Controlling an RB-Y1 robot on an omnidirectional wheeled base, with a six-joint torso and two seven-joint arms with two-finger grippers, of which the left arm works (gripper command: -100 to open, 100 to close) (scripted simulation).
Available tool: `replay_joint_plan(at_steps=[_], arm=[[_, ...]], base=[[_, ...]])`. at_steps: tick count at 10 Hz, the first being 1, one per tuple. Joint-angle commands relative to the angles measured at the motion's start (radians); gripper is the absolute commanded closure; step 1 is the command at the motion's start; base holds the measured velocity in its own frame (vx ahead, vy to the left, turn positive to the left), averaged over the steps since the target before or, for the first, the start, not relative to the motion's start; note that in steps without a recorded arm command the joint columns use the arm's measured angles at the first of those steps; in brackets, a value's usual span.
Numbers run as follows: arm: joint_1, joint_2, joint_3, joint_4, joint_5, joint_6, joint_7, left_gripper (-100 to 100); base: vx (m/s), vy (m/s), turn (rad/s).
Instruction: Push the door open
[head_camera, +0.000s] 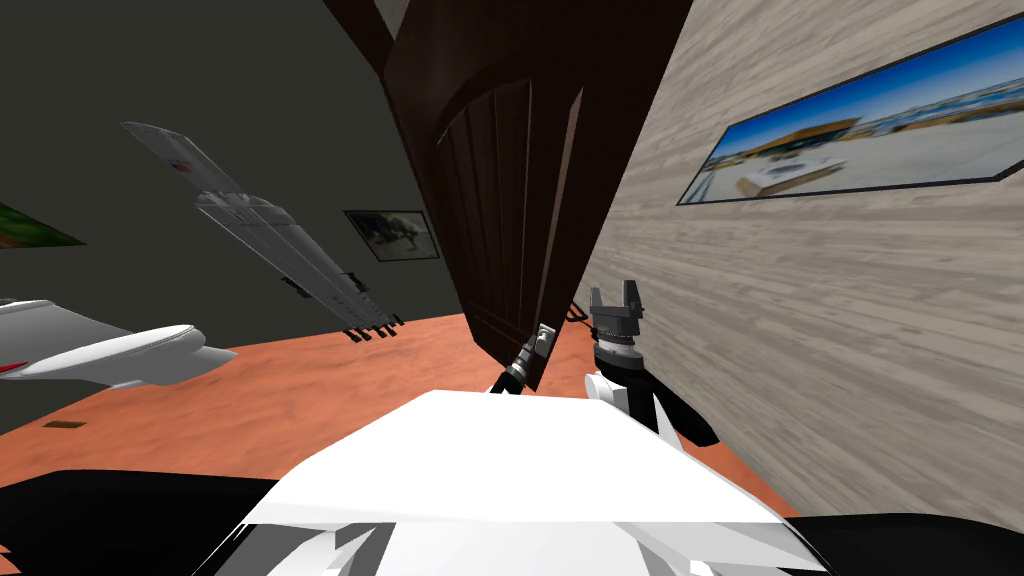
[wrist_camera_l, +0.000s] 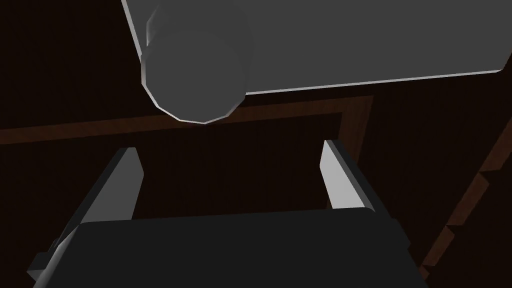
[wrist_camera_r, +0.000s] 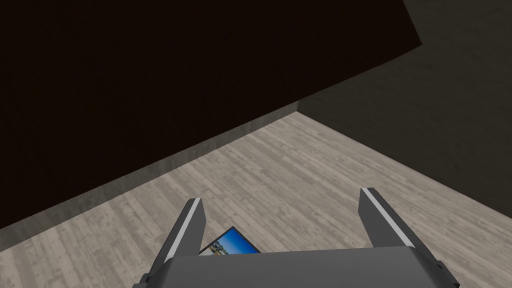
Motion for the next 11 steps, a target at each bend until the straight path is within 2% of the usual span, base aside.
replay_joint_plan(at_steps=[1,2,3,4,9,10,11], arm=[[-0.006,-0.025,0.004,0.000,0.000,0.004,0.002,-100],[-0.009,-0.046,0.006,0.000,0.000,0.006,0.002,-100],[0.000,-0.031,0.004,-0.012,0.000,0.008,0.000,-100],[0.000,-0.031,0.004,-0.012,0.000,0.008,0.000,100],[0.000,-0.031,0.004,-0.012,0.000,0.008,0.000,100],[0.000,-0.001,0.018,-0.010,0.003,0.009,0.000,100],[0.000,0.008,0.026,-0.011,0.005,0.008,0.001,100]], base=[[0.162,-0.146,-0.004],[0.090,-0.172,-0.011],[0.037,-0.083,0.010],[0.002,0.010,0.004],[-0.011,0.016,-0.005],[0.102,-0.046,0.065],[0.167,-0.093,0.073]])
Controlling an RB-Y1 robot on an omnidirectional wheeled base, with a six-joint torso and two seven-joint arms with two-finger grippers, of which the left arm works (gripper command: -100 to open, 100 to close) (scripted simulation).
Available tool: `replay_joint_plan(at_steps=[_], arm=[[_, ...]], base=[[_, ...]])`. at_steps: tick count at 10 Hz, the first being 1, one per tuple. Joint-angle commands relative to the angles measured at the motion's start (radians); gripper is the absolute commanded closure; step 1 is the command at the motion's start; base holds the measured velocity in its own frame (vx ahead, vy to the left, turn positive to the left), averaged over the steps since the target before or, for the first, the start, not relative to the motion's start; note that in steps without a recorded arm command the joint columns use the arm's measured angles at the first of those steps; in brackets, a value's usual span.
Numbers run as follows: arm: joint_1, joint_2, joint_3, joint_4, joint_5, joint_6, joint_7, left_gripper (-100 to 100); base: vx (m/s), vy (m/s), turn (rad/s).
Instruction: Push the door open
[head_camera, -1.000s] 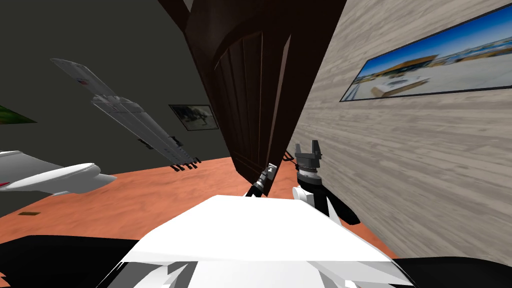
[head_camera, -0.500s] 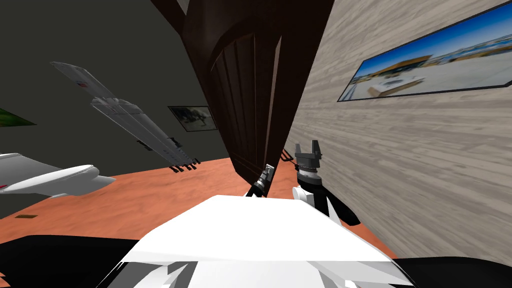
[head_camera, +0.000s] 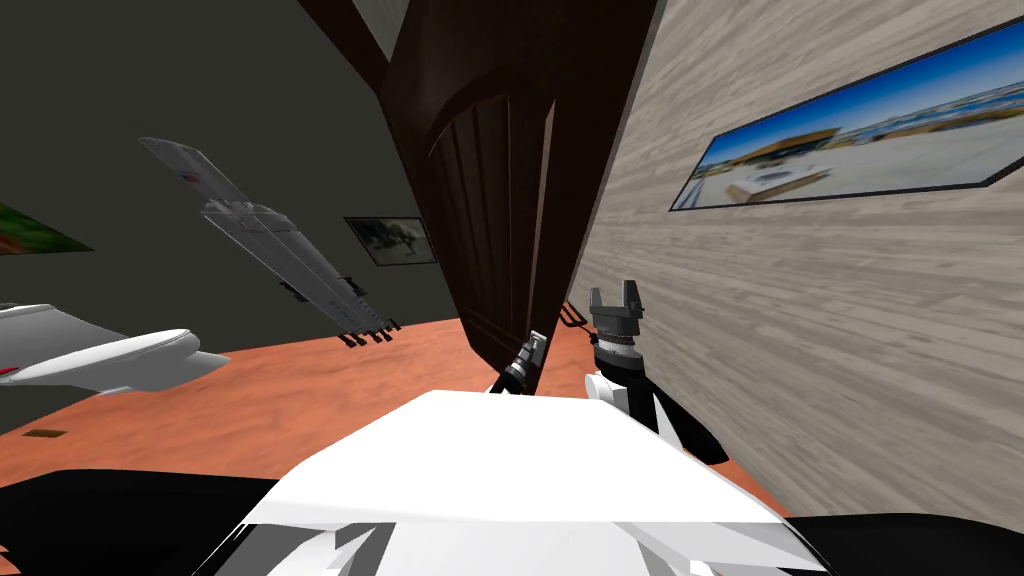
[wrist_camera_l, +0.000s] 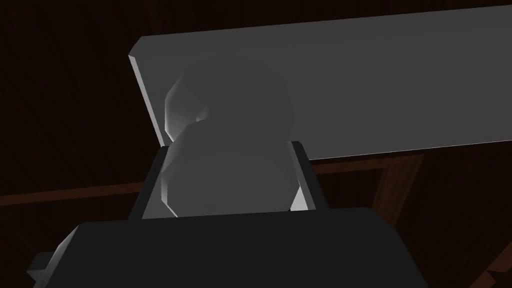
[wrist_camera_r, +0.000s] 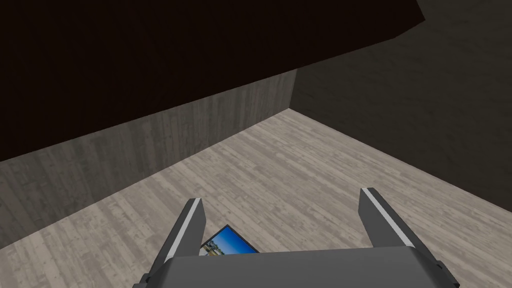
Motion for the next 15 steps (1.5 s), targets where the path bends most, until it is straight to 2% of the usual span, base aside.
replay_joint_plan(at_steps=[1,4,5,9,14,15], arm=[[-0.004,0.019,0.030,-0.005,0.006,-0.001,0.000,100],[-0.006,0.024,0.061,-0.007,0.013,-0.003,0.001,100],[0.004,0.030,0.047,-0.019,-0.010,-0.010,-0.038,-100],[0.009,0.040,0.042,-0.027,-0.057,-0.014,-0.121,-100],[0.018,0.058,0.032,-0.043,-0.150,-0.023,-0.266,-100],[0.018,0.058,0.032,-0.043,-0.150,-0.023,-0.278,-100]], base=[[0.120,-0.134,0.080],[0.149,-0.178,0.104],[0.056,-0.085,0.107],[-0.022,0.023,0.041],[-0.012,0.000,0.078],[-0.006,-0.001,0.023]])
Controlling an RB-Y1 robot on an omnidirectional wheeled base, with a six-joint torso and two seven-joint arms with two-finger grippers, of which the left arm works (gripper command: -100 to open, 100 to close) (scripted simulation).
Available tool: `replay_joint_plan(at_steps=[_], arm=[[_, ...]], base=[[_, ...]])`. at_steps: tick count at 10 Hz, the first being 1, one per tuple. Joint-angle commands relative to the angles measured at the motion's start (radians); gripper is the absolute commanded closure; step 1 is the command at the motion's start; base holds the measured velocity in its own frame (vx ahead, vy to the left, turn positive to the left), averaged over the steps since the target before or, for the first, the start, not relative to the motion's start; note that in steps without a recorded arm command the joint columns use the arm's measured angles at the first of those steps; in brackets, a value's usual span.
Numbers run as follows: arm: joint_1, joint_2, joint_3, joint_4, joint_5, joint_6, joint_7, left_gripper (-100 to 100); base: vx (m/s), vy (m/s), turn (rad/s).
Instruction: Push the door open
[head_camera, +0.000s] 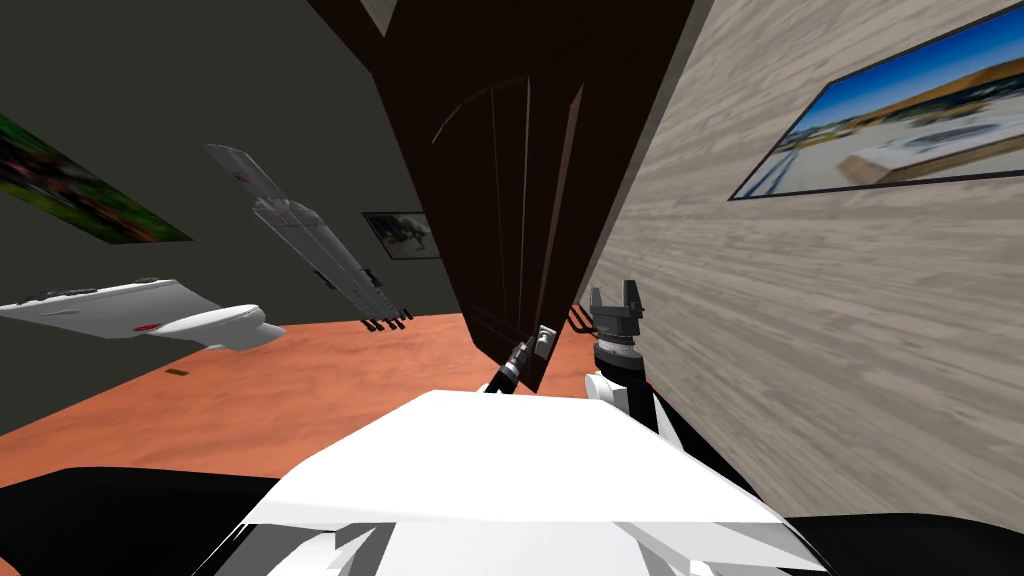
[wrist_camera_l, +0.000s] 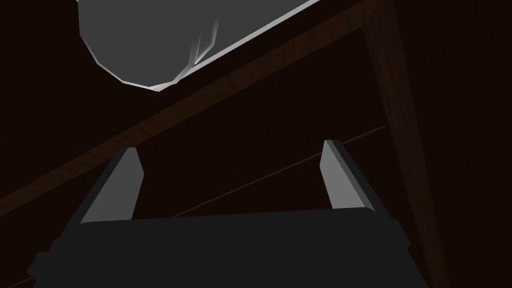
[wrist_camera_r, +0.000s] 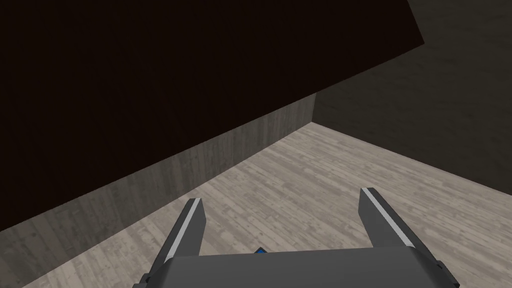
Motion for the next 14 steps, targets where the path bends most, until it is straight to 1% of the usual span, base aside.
replay_joint_plan(at_steps=[1,2,3,4,5,6,8,9,10,11,12,13,14], arm=[[0.003,0.005,-0.003,-0.006,-0.025,-0.002,-0.047,-100],[0.005,0.009,-0.005,-0.009,-0.047,-0.004,-0.075,-100],[0.005,0.009,-0.005,-0.009,-0.047,-0.004,-0.083,-100],[0.007,0.013,-0.008,-0.014,-0.072,-0.006,-0.121,-100],[0.009,0.017,-0.010,-0.018,-0.097,-0.008,-0.148,-100],[0.009,0.017,-0.010,-0.018,-0.097,-0.008,-0.160,-100],[0.014,0.025,-0.016,-0.027,-0.148,-0.013,-0.224,-100],[0.014,0.025,-0.016,-0.027,-0.148,-0.013,-0.239,-100],[0.017,0.030,-0.019,-0.031,-0.175,-0.015,-0.275,-100],[0.017,0.030,-0.019,-0.031,-0.175,-0.015,-0.279,-100],[0.020,0.034,-0.022,-0.036,-0.203,-0.018,-0.320,-100],[0.022,0.038,-0.025,-0.041,-0.231,-0.021,-0.346,-100],[0.022,0.038,-0.025,-0.041,-0.231,-0.021,-0.361,-100]], base=[[-0.007,0.002,0.058],[-0.012,0.003,0.110],[-0.009,0.000,0.028],[-0.009,0.002,0.055],[-0.014,0.002,0.108],[-0.011,0.000,0.038],[-0.012,0.002,0.094],[-0.010,0.000,0.029],[-0.009,0.003,0.067],[-0.008,0.002,0.048],[-0.010,0.003,0.080],[-0.016,0.003,0.130],[-0.012,-0.001,0.035]])
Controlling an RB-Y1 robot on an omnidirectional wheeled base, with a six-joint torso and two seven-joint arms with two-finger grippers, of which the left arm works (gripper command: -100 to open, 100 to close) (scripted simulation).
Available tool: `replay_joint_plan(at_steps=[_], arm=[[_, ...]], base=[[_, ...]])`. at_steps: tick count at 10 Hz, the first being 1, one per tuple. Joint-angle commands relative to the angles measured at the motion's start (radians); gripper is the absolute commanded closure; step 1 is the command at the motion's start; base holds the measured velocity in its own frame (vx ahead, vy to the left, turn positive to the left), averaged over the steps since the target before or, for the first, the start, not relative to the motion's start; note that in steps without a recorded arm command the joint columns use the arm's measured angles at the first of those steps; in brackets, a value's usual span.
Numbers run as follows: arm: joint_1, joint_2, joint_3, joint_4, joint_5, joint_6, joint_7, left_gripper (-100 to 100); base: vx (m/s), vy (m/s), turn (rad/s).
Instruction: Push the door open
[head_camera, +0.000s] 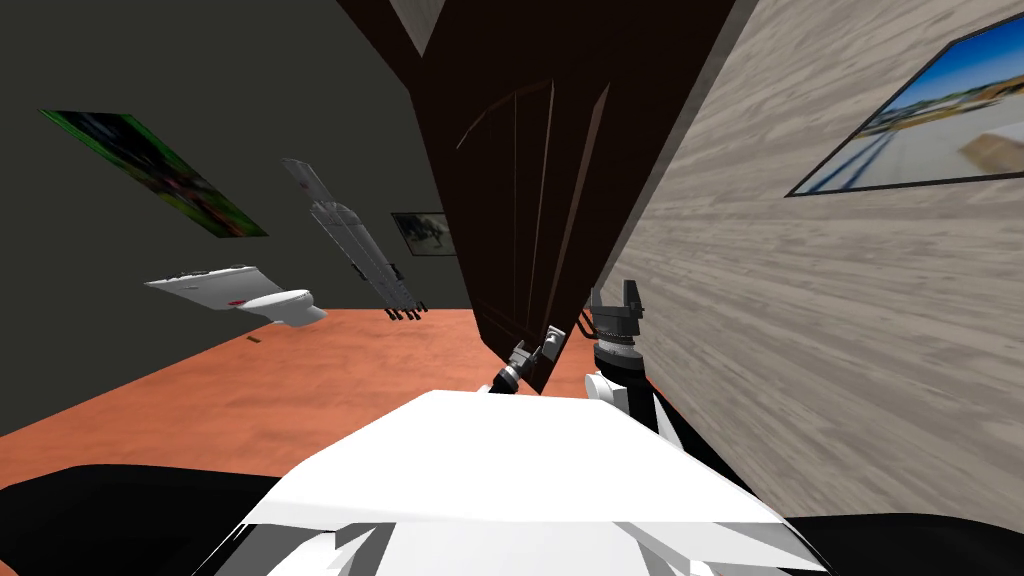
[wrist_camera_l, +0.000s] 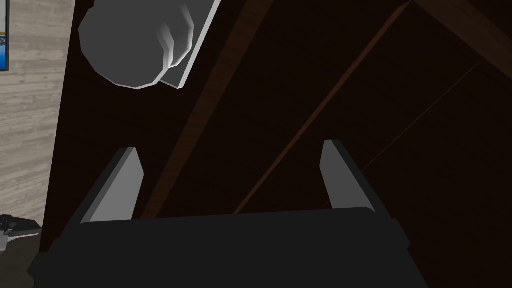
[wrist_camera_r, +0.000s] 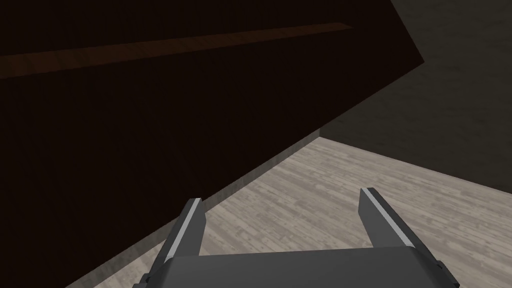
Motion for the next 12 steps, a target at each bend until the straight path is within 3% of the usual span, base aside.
replay_joint_plan(at_steps=[1,2,3,4,5,7,8,9,10,12], arm=[[0.003,0.005,-0.004,-0.008,-0.034,-0.001,-0.050,-100],[0.006,0.010,-0.007,-0.013,-0.063,-0.003,-0.077,-100],[0.006,0.010,-0.007,-0.013,-0.063,-0.003,-0.095,-100],[0.009,0.014,-0.010,-0.018,-0.093,-0.006,-0.130,-100],[0.009,0.014,-0.010,-0.018,-0.093,-0.006,-0.136,-100],[0.014,0.022,-0.016,-0.029,-0.153,-0.012,-0.202,-100],[0.014,0.022,-0.016,-0.029,-0.153,-0.012,-0.219,-100],[0.017,0.026,-0.020,-0.034,-0.183,-0.015,-0.254,-100],[0.017,0.026,-0.020,-0.034,-0.183,-0.015,-0.260,-100],[0.023,0.034,-0.026,-0.044,-0.244,-0.020,-0.326,-100]], base=[[-0.012,0.003,0.067],[-0.015,0.002,0.126],[-0.012,-0.001,0.050],[-0.010,0.003,0.080],[-0.008,0.001,0.040],[-0.012,0.003,0.106],[-0.013,0.001,0.043],[-0.015,0.003,0.086],[-0.011,0.000,0.044],[-0.013,0.004,0.114]])
